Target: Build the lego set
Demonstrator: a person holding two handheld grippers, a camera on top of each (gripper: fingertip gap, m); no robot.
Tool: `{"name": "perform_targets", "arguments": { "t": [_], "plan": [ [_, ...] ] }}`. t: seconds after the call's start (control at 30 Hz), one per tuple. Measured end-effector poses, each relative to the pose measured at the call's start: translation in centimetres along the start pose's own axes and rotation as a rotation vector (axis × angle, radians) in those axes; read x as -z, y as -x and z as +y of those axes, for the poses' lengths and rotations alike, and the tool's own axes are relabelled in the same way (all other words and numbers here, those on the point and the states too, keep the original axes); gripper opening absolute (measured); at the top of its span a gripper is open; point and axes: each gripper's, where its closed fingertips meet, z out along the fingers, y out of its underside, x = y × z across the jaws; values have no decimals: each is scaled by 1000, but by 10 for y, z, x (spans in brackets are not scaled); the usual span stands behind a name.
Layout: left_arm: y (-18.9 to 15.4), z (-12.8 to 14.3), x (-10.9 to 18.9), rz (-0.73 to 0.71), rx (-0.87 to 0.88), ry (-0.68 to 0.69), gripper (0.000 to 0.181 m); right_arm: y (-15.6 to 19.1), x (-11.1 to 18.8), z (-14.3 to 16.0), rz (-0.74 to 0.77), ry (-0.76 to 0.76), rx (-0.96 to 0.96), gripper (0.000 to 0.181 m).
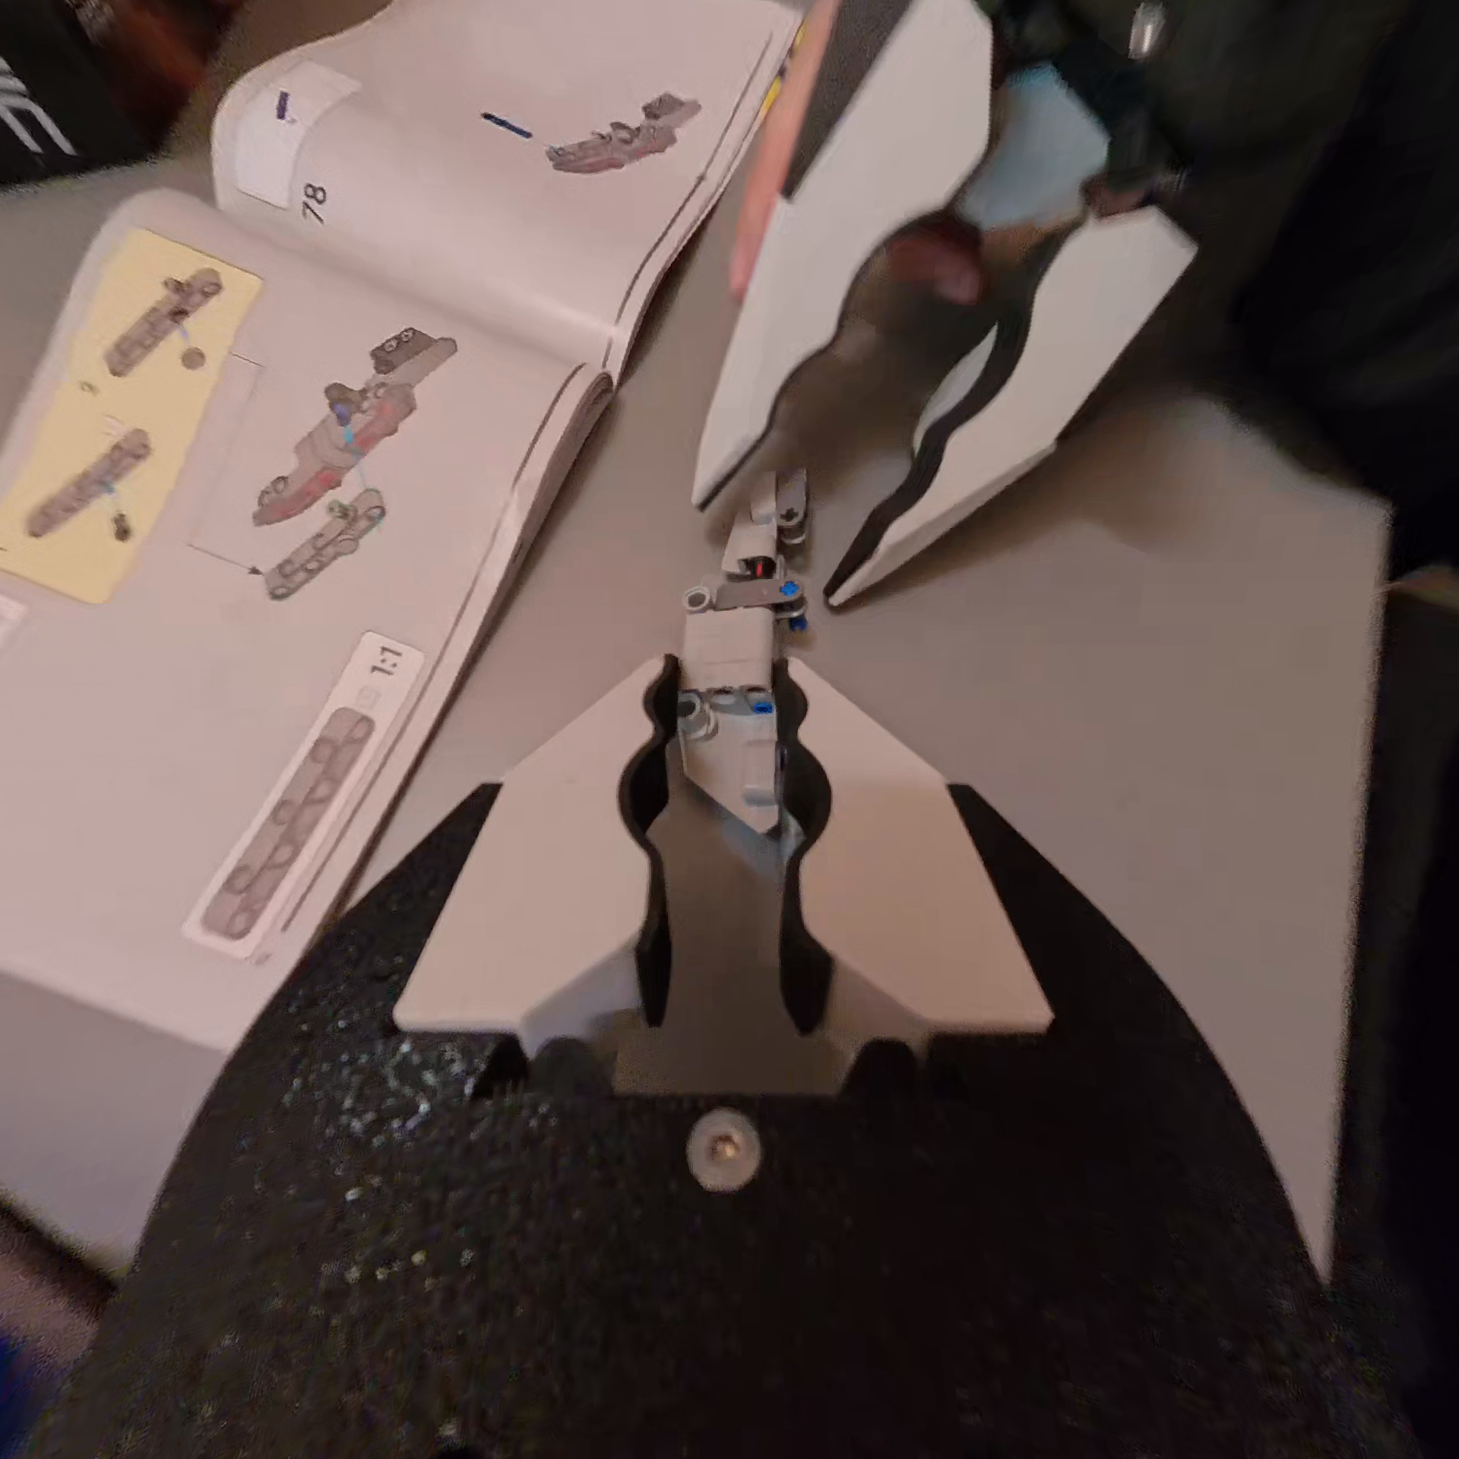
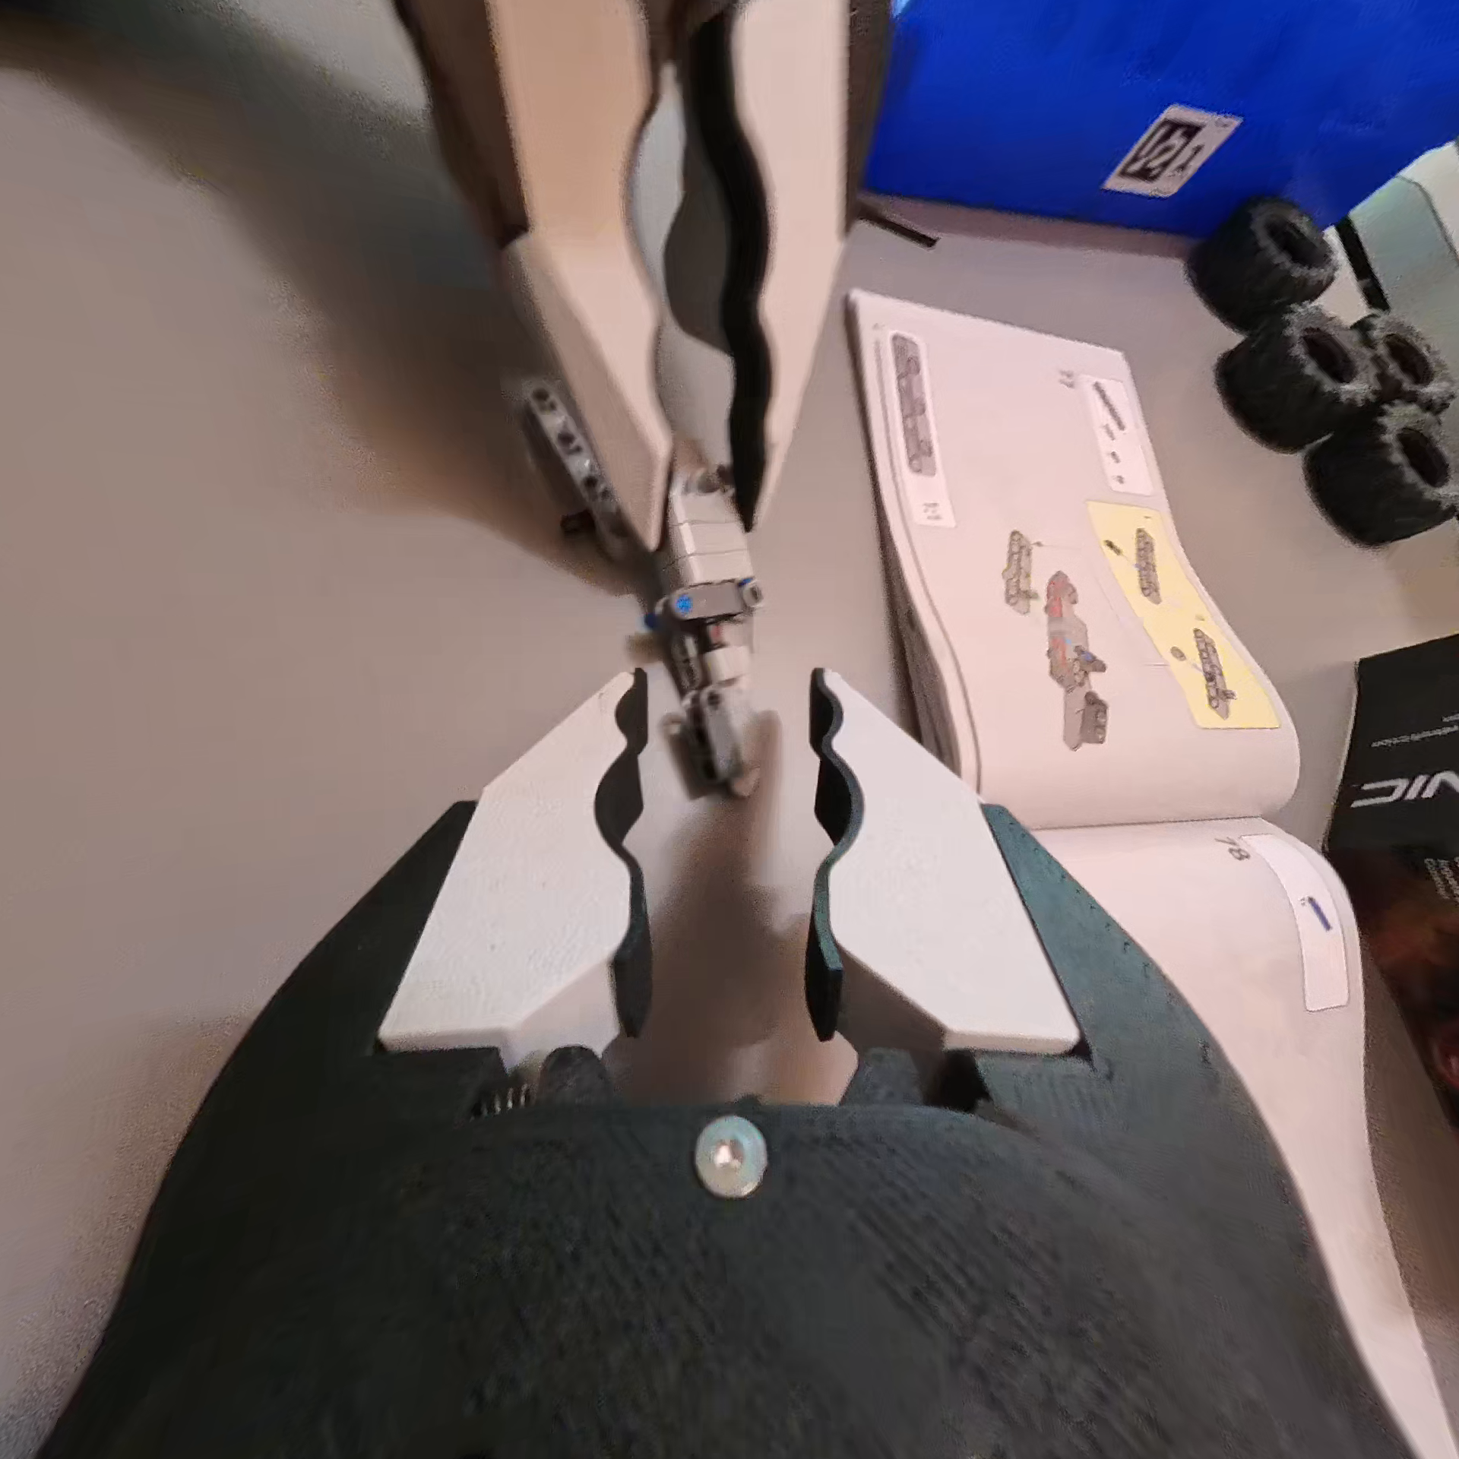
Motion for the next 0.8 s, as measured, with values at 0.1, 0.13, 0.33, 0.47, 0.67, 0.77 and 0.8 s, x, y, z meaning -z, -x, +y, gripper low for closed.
{"name": "perform_targets", "arguments": {
  "t": [0.1,0.13,0.33,0.47,0.67,0.77,0.8],
  "plan": [
    [-8,-6,2,208,213,-32,21,0,0,5,9,6,49,39],
    [-11,-6,3,282,284,-34,21,-3,0,3,30,-15,60,35],
    [-6,-19,11,381,368,-149,20,12,1,-1,-96,-53,-32,15],
    [0,-35,26,209,88,-303,22,20,7,1,-271,-44,-423,14],
    [-18,-18,3,131,-260,-100,23,17,9,1,-401,-97,-767,15],
    [-14,-15,-14,67,-321,-23,22,7,9,7,-319,-91,-732,16],
    [-13,-16,-17,62,-333,-17,15,5,10,8,-305,-94,-719,23]
  ]
}}
